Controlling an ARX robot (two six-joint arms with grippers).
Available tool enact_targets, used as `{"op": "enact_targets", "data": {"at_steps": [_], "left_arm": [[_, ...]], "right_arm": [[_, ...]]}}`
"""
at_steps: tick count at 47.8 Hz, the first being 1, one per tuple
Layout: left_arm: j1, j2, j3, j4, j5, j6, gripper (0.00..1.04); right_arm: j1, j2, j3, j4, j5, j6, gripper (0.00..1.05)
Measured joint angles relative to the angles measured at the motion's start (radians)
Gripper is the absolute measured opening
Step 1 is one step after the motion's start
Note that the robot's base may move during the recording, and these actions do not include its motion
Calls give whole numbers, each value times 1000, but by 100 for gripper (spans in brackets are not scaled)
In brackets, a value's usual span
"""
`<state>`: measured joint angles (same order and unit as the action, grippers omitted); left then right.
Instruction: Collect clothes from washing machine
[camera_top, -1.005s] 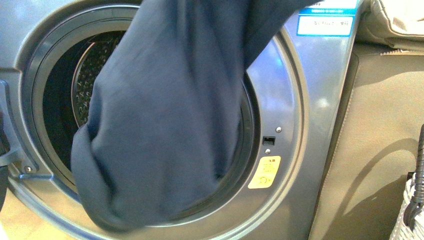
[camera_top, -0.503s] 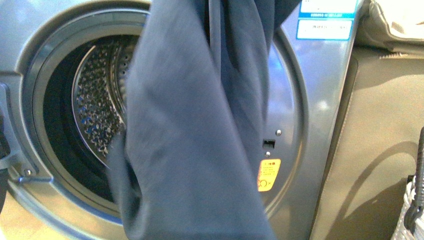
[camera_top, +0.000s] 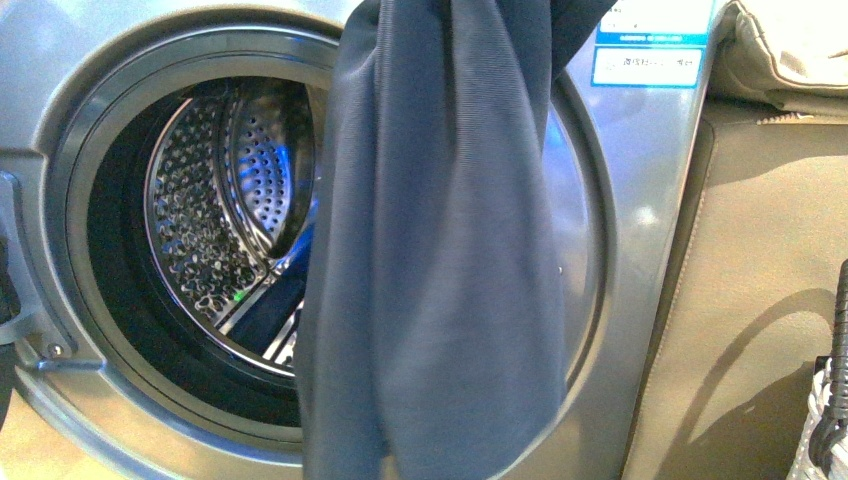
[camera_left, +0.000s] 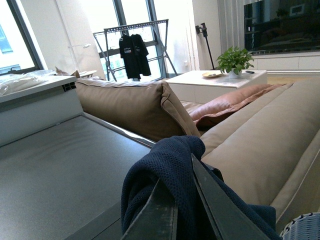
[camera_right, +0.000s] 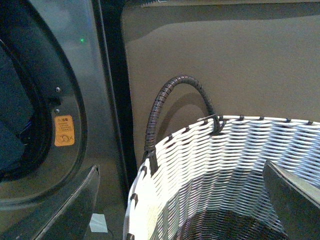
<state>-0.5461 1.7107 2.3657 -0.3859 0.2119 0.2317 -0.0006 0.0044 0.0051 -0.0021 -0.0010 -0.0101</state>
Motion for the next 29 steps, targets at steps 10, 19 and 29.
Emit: {"op": "enact_targets", "data": {"at_steps": [10, 19, 29], "left_arm": [[0, 0, 0, 0, 0, 0, 6], [0, -1, -2, 0, 1, 0, 6], [0, -1, -2, 0, 2, 0, 6]], "right_arm": [[-124, 118, -10, 317, -359, 168, 97], [-126, 427, 10, 754, -585, 317, 97], [64, 824, 149, 999, -481, 257, 97]]}}
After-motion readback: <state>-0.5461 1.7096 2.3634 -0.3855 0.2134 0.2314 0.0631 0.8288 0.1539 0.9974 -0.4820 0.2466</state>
